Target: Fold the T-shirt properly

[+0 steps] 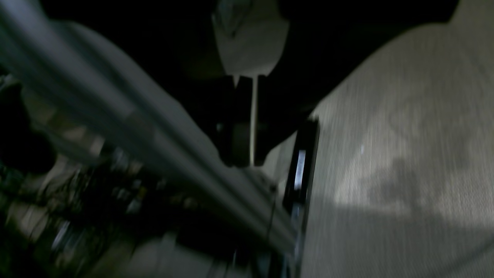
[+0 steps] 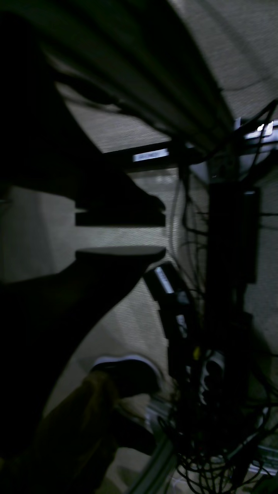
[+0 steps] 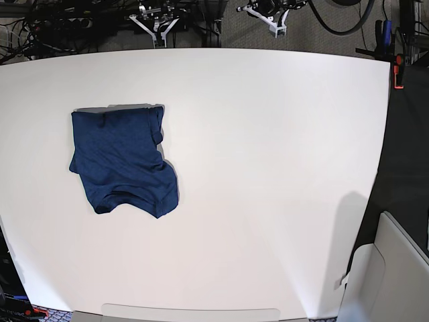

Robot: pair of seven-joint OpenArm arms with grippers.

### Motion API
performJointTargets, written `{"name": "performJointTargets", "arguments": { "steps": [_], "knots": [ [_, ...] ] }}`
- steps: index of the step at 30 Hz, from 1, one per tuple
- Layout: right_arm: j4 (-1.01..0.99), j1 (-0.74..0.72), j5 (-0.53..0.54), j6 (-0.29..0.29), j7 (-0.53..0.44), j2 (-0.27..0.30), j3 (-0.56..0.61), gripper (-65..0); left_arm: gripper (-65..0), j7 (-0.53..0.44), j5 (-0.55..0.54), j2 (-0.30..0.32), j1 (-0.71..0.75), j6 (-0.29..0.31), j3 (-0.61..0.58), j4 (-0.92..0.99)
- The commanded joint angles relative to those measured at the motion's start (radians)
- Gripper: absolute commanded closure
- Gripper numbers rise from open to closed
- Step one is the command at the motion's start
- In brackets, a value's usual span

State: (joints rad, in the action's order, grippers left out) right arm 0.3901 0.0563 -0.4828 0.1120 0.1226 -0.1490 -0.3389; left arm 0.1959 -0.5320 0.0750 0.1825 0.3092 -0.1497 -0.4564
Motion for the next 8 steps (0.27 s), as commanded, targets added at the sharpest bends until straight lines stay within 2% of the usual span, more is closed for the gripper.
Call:
{"name": "performJointTargets", "arguments": {
  "steps": [1, 4, 8],
  "knots": [
    [0.005, 0.003, -0.003, 0.025, -0.025, -0.002, -0.001, -7.0, 0.0, -0.025, -0.001, -0.001, 0.007, 0.005, -0.003, 0.000],
    [0.004, 0.004, -0.003, 0.062, -0.039, -0.007, -0.001, -7.0, 0.0, -0.055, -0.001, -0.002, 0.010, 0.005, -0.003, 0.000],
    [0.004, 0.009, 0.003, 0.064, -0.042, -0.007, -0.001, -7.0, 0.0, -0.055, -0.001, -0.022, 0.005, 0.005, -0.003, 0.000]
  ]
}}
